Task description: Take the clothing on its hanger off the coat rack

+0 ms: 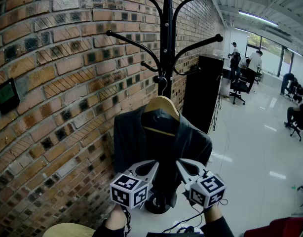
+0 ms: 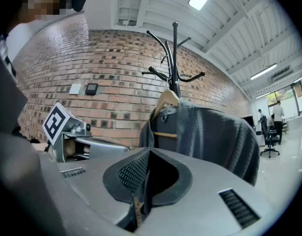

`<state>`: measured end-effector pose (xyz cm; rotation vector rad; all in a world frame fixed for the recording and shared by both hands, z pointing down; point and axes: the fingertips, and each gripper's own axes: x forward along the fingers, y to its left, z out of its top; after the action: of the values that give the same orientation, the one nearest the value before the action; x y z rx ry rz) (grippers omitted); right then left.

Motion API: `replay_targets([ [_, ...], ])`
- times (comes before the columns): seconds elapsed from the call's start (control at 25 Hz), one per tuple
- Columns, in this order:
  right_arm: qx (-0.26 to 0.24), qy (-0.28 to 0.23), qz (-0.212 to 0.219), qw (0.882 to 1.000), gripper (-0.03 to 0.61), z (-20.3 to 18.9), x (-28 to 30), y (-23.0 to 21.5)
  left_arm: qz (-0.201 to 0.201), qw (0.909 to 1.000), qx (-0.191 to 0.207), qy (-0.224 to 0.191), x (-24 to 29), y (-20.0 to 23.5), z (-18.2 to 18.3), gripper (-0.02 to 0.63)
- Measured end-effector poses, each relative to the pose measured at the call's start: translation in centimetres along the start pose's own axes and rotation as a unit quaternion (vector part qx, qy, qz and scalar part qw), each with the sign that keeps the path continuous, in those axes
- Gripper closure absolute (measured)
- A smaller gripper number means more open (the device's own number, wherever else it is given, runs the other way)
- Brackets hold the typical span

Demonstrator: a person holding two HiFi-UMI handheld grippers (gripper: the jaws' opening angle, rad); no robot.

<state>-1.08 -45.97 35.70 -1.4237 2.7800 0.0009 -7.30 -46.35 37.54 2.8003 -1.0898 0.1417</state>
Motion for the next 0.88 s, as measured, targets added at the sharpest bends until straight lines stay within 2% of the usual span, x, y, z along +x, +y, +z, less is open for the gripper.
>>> replay_targets([
  [0.36,-0.092,-0.021,-0.071,0.993,0.595,6.1,1.3,-4.9,-0.004,1.0000,0.005,0.003,0.5,0.2,0.0,0.624],
  [0.4,-0.102,-0.020,-0.077,0.992,0.564,6.6,1.5,-5.2,-0.005,1.0000,0.007,0.003,0.5,0.2,0.1,0.623],
  [0.6,-0.144,-0.006,-0.094,0.985,0.500,8.6,2.6,-6.2,-0.007,0.9998,0.020,0.003,0.8,0.0,0.9,0.623],
  [0.8,-0.166,0.019,-0.118,0.979,0.388,9.6,3.3,-7.9,-0.014,0.9992,0.036,0.001,1.1,-0.8,2.0,0.623],
  [0.88,-0.174,0.037,-0.119,0.977,0.365,9.4,3.9,-8.5,-0.015,0.9991,0.040,0.000,1.0,-1.0,2.3,0.624],
])
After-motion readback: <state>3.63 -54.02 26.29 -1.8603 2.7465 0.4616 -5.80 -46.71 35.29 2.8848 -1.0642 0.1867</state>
